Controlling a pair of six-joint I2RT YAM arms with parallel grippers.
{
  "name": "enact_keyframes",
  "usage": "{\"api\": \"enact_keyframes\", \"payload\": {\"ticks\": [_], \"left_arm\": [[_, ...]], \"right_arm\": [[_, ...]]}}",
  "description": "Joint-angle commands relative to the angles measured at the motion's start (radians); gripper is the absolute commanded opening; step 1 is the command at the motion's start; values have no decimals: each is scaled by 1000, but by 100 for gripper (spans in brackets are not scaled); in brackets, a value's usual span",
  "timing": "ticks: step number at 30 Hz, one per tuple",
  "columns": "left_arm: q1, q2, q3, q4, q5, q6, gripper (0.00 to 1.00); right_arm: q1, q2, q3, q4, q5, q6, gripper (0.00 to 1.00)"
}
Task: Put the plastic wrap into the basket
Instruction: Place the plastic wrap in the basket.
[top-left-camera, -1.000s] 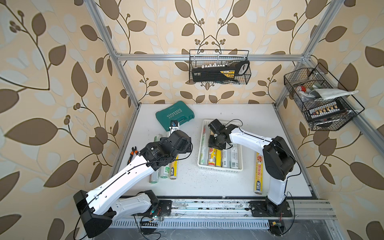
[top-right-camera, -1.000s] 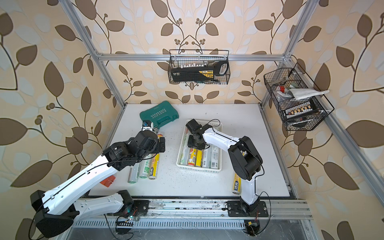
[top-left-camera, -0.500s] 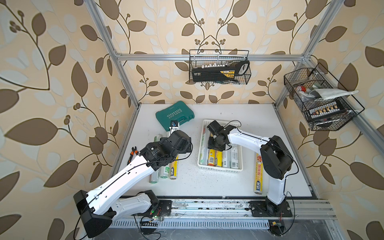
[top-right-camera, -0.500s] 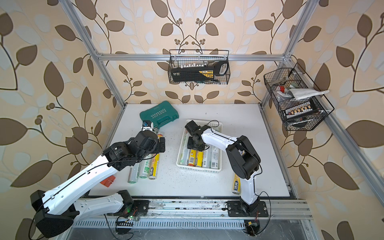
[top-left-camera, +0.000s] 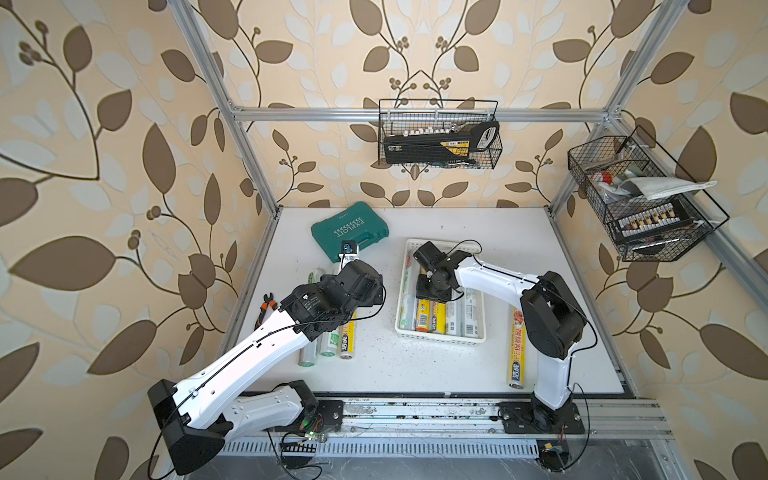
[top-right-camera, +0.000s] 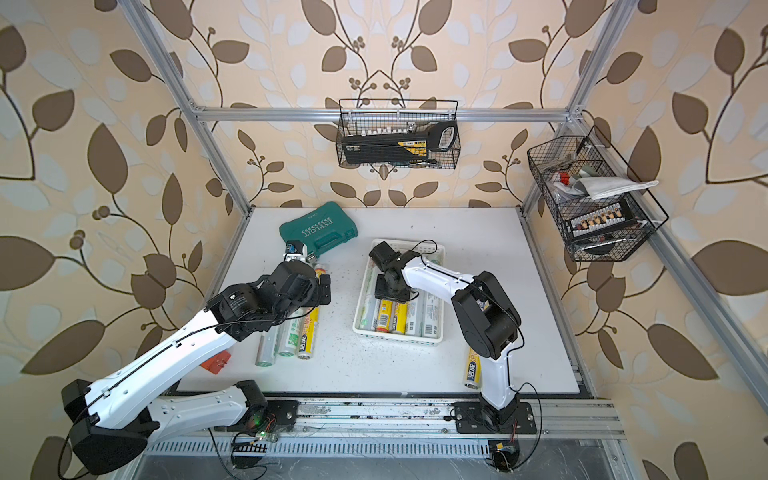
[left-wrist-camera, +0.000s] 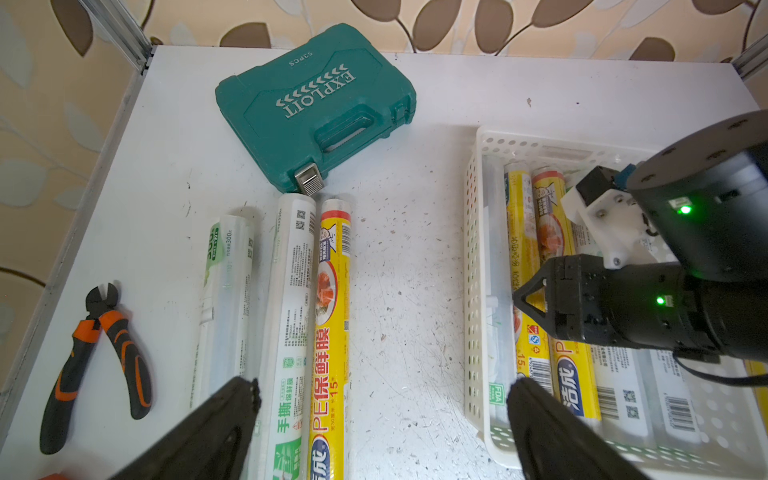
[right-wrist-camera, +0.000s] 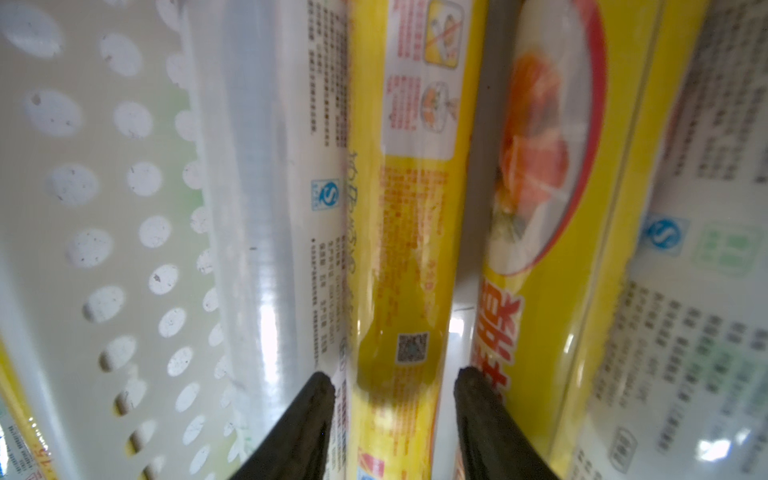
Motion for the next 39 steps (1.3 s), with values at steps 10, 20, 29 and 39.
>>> {"api": "enact_keyframes", "payload": {"ticks": [10,20,29,39], "left_arm": [[-2,17,7,20,-23,16,99],[-1,37,14,8,-38,1,99],[15,77,-21,7,-72,-58,99],[113,112,-154,53,-24,-105,99]], "right_arm": [[3,-154,5,-80,112,-80,52],[4,-410,-111,-32,136,-109,54],[-10,-689,-261,-1,165,-172,63],[-136,-756,-376,15,140,-233,68]]}}
